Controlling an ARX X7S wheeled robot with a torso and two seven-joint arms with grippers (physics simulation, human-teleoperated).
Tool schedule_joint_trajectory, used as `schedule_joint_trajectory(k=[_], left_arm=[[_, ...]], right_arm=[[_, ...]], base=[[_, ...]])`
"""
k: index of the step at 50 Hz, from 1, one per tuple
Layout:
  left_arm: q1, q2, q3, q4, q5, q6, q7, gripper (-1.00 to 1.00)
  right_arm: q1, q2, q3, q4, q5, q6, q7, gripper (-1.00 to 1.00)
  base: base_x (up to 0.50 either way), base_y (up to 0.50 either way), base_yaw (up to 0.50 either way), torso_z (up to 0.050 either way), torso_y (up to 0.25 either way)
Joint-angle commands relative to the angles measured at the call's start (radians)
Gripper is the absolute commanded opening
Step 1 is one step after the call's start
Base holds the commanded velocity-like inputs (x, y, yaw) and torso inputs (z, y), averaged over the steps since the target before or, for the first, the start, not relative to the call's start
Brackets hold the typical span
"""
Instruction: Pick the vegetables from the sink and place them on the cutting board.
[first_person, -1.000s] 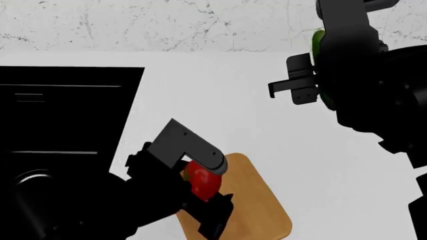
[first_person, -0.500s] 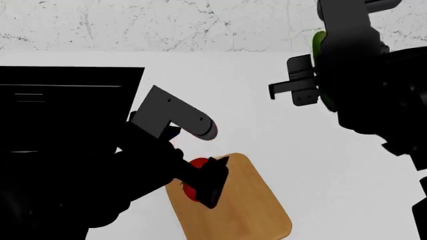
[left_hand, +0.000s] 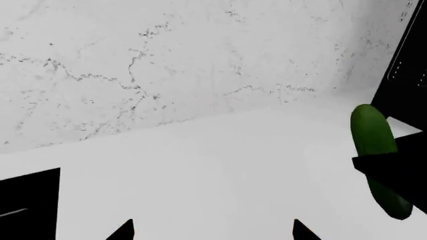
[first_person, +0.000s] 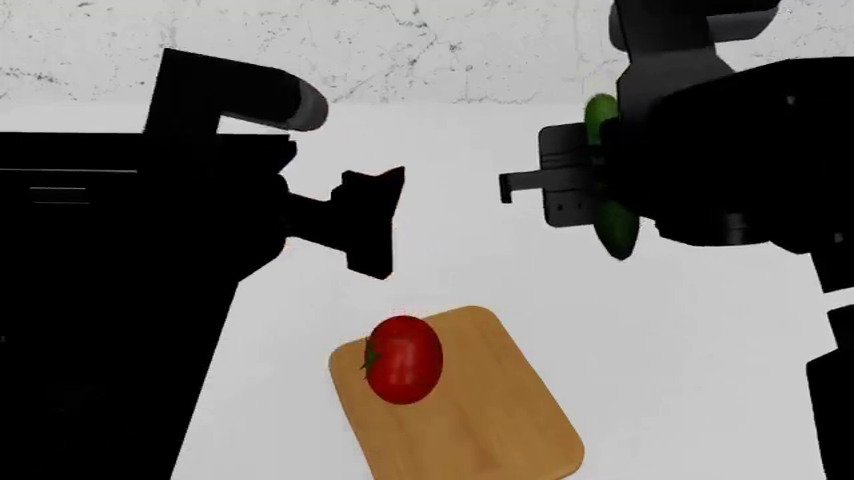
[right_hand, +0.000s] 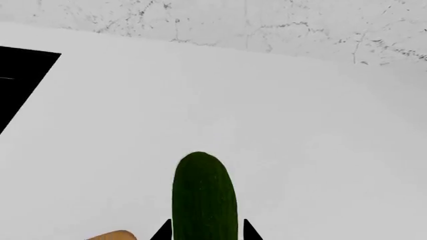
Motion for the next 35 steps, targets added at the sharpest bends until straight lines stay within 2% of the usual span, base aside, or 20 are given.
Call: schedule_joint_trajectory(k=[1,2,3,6,8,9,13,17,22,35], left_arm=[[0.001,-0.013,-0.147,0.014,-0.034,0.040,0.000,1.00],[0.002,-0.019,-0.156,0.015,-0.027,0.052,-0.010,1.00],[0.002,-0.023,-0.156,0.017,-0.021,0.058,-0.013,1.00],[0.003,-0.033,-0.181,0.014,-0.024,0.071,-0.024,1.00],[0.004,-0.041,-0.193,0.017,-0.030,0.073,-0.028,1.00],[0.008,-0.046,-0.195,0.022,-0.027,0.078,-0.028,1.00],[0.015,-0.054,-0.203,0.033,-0.023,0.089,-0.041,1.00],[0.023,-0.063,-0.220,0.050,-0.034,0.089,-0.055,1.00],[0.033,-0.071,-0.228,0.064,-0.035,0.091,-0.070,1.00],[0.052,-0.072,-0.253,0.071,-0.064,0.093,-0.086,1.00]], right_arm=[[0.016,-0.063,0.159,0.018,0.139,0.169,0.144,-1.00],[0.001,-0.072,0.215,0.033,0.205,0.204,0.268,-1.00],[-0.007,-0.069,0.218,0.006,0.220,0.213,0.273,-1.00],[-0.037,-0.080,0.298,0.023,0.361,0.262,0.465,-1.00],[-0.069,-0.083,0.318,0.039,0.452,0.284,0.575,-1.00],[-0.078,-0.077,0.276,0.034,0.473,0.300,0.584,-1.00],[-0.124,-0.093,0.287,0.112,0.651,0.265,0.763,-1.00],[-0.102,-0.097,0.277,0.138,0.685,0.256,0.796,-1.00],[-0.117,-0.113,0.262,0.167,0.839,0.247,0.909,-1.00],[-0.143,-0.140,0.231,0.200,0.786,0.217,0.792,-1.00]], base=[[0.00,0.00,0.00,0.000,0.000],[0.00,0.00,0.00,0.000,0.000],[0.00,0.00,0.00,0.000,0.000],[0.00,0.00,0.00,0.000,0.000],[0.00,0.00,0.00,0.000,0.000],[0.00,0.00,0.00,0.000,0.000],[0.00,0.00,0.00,0.000,0.000],[0.00,0.00,0.00,0.000,0.000],[0.00,0.00,0.00,0.000,0.000],[0.00,0.00,0.00,0.000,0.000]])
